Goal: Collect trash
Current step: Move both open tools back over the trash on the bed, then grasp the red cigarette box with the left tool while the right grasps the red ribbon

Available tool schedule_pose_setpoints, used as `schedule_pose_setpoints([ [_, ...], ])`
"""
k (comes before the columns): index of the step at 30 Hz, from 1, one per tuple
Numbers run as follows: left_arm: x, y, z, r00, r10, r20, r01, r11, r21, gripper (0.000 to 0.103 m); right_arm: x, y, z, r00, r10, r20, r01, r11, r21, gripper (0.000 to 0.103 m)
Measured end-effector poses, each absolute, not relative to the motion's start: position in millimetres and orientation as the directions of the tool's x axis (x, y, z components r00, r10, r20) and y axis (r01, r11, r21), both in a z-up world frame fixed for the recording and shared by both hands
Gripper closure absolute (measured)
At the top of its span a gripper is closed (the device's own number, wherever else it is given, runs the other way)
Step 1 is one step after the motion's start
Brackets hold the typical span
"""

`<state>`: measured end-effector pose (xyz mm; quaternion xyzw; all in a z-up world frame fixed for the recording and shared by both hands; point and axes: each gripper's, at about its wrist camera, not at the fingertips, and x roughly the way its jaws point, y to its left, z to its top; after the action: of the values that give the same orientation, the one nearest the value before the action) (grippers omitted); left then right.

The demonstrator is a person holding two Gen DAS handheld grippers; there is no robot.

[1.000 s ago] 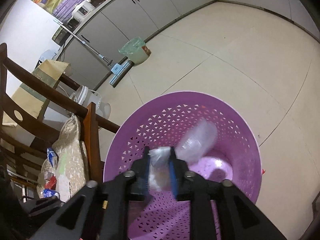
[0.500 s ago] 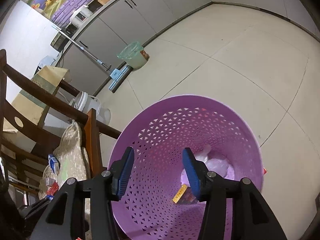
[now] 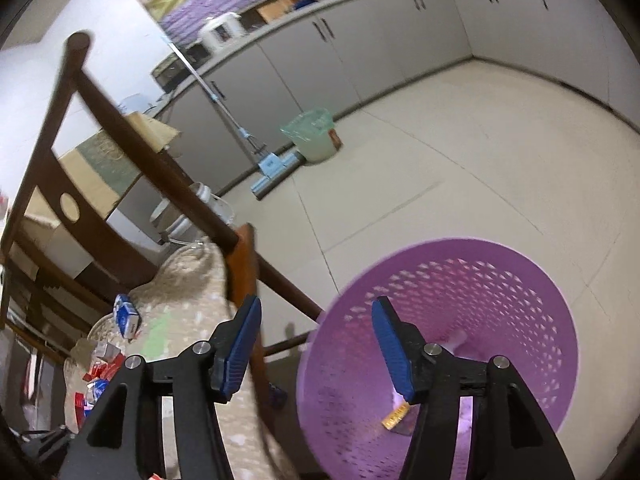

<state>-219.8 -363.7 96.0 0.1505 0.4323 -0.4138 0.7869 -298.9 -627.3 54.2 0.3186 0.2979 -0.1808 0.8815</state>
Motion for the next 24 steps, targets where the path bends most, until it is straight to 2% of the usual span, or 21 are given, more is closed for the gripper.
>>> schedule_pose_setpoints([
  [5,-194.7,-283.1,100.5,0.383,-0.450,-0.807,0.674,0.733,-0.089,0.034,-281.5,-595.9,64.5,0.774,-0.124,-0.621,0.469,0.771,0.431,0.035],
  [11,-155.2,-164.3,101.3,0.508,-0.310,-0.804,0.429,0.900,-0.076,0.033,-257.9,-553.2,66.5,0.764,-0.124,-0.633,0.427,0.833,0.352,0.034],
  [13,-146.3,-130.5,102.8,0.543,-0.254,-0.800,0.361,0.931,-0.051,0.028,-249.6,-538.8,64.5,0.757,-0.113,-0.643,0.404,0.855,0.325,0.034],
  [15,-136.8,-105.6,101.0,0.561,-0.227,-0.796,0.343,0.939,-0.025,0.024,-242.1,-526.2,60.7,0.749,-0.097,-0.655,0.382,0.871,0.308,0.034],
  [19,-116.0,-86.1,86.7,0.558,-0.175,-0.811,0.377,0.925,0.059,0.024,-227.7,-499.6,54.6,0.736,-0.064,-0.674,0.327,0.905,0.271,0.033],
  [24,-92.9,-65.5,66.3,0.521,-0.174,-0.835,0.419,0.905,0.073,0.024,-214.0,-468.4,47.5,0.712,-0.018,-0.702,0.263,0.934,0.243,0.033],
])
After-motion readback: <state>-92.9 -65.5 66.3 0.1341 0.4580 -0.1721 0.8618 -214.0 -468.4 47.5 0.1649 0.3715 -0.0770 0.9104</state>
